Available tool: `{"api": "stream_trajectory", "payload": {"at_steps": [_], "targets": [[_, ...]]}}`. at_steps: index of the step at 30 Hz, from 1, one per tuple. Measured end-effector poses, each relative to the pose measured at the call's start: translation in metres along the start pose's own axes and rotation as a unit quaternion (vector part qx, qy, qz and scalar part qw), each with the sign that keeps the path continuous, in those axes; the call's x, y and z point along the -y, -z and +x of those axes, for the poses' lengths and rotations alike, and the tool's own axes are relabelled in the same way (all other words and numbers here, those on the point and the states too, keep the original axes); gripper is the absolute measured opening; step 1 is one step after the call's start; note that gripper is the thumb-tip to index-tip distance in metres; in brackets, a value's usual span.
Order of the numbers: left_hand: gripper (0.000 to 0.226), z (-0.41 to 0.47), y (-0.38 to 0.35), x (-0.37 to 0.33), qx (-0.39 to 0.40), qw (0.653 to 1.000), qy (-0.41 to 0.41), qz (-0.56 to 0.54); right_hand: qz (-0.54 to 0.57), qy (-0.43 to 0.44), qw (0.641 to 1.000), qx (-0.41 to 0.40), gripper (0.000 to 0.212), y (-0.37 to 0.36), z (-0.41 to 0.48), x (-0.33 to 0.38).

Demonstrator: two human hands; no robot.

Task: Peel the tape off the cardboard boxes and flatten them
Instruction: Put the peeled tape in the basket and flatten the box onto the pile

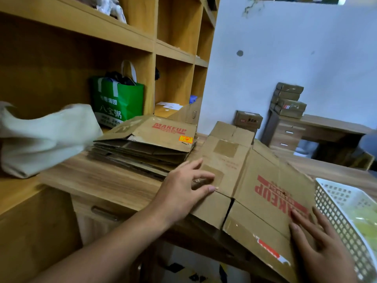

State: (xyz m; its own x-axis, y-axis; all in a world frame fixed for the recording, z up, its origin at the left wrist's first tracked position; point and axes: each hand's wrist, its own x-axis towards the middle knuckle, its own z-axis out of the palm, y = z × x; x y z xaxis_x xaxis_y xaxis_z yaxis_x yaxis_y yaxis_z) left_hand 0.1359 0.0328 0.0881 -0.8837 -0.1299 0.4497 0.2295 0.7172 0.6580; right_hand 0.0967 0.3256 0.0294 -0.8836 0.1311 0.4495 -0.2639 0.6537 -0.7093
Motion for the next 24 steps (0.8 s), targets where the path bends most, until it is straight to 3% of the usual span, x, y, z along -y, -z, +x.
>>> {"api": "stream_trajectory", "payload": {"at_steps": [3, 14, 24], "targets": [[0.034, 0.006, 0.024, 0.001, -0.027, 0.999, -0.018, -0.006, 0.013, 0.037, 0.999, -0.015, 0.038, -0.004, 0.007, 0.017], [0.030, 0.057, 0.144, 0.085, -0.129, 0.991, 0.011, 0.031, 0.029, 0.135, 0.986, 0.089, 0.039, -0.098, 0.082, 0.143], [0.028, 0.124, 0.202, 0.184, -0.143, 0.987, 0.057, 0.053, 0.030, 0.159, 0.975, 0.153, 0.037, -0.214, 0.142, 0.222]]}}
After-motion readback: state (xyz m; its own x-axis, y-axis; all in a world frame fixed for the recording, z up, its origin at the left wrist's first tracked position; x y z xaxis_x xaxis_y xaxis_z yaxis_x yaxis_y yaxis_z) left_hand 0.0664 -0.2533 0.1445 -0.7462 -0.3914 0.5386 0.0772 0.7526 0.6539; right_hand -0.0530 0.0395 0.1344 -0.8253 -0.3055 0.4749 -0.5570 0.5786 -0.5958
